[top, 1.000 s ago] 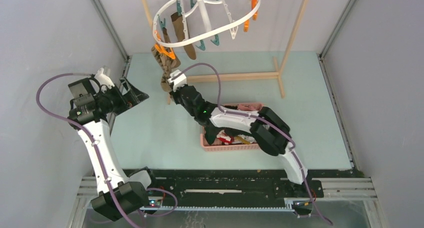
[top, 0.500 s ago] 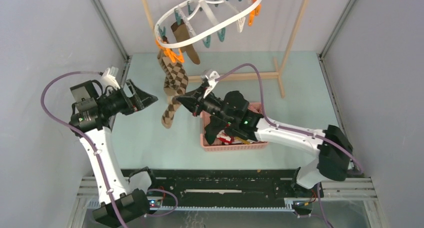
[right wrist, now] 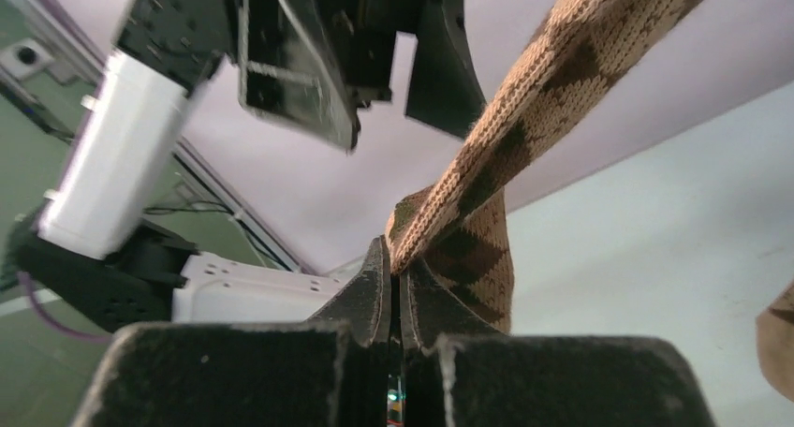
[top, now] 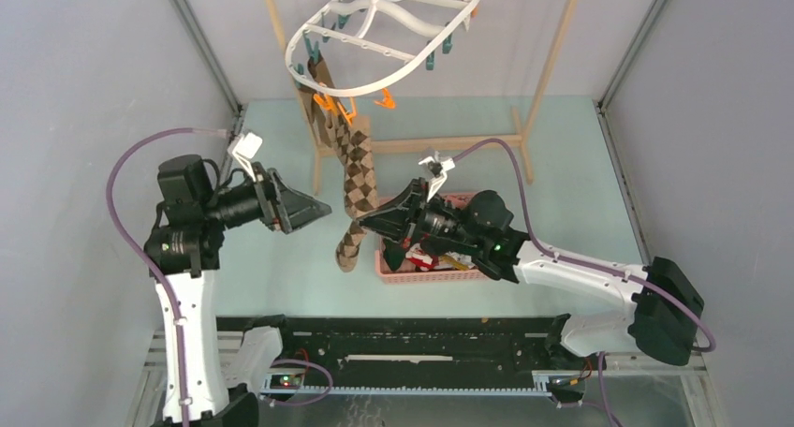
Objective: Remove the socks clipped to the hanger
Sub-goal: Remove the sock from the hanger.
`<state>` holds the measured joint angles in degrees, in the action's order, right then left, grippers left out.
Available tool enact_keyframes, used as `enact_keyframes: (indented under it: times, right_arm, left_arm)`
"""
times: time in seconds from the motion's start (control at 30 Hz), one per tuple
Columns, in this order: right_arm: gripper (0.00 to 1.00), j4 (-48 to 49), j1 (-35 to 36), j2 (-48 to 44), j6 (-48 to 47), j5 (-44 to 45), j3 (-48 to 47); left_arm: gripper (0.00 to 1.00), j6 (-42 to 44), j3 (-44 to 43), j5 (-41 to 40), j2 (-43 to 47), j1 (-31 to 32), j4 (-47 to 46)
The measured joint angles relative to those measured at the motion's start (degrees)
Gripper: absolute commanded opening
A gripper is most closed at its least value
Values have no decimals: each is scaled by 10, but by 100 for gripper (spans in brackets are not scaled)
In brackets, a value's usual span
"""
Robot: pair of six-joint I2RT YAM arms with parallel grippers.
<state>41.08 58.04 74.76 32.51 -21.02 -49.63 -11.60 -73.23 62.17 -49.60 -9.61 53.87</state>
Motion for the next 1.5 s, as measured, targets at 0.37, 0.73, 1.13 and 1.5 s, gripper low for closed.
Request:
enact_keyframes:
  times: [0.37,0.73,1.13,1.5]
  right_arm:
    - [0,66,-18,-31,90,-36,16]
    - [0,101,-17,-11,137,-32,16]
    - [69,-58,-7,-17,110,124,-16]
    - [77,-180,-8,51,-13,301,-200]
  left_arm:
    - [87,0,68,13,28,140,-23]
    - [68,12,91,24,12,226,-34]
    - [0,26,97,-81,29,234,-43]
    - [0,31,97,-173,50,255,-50]
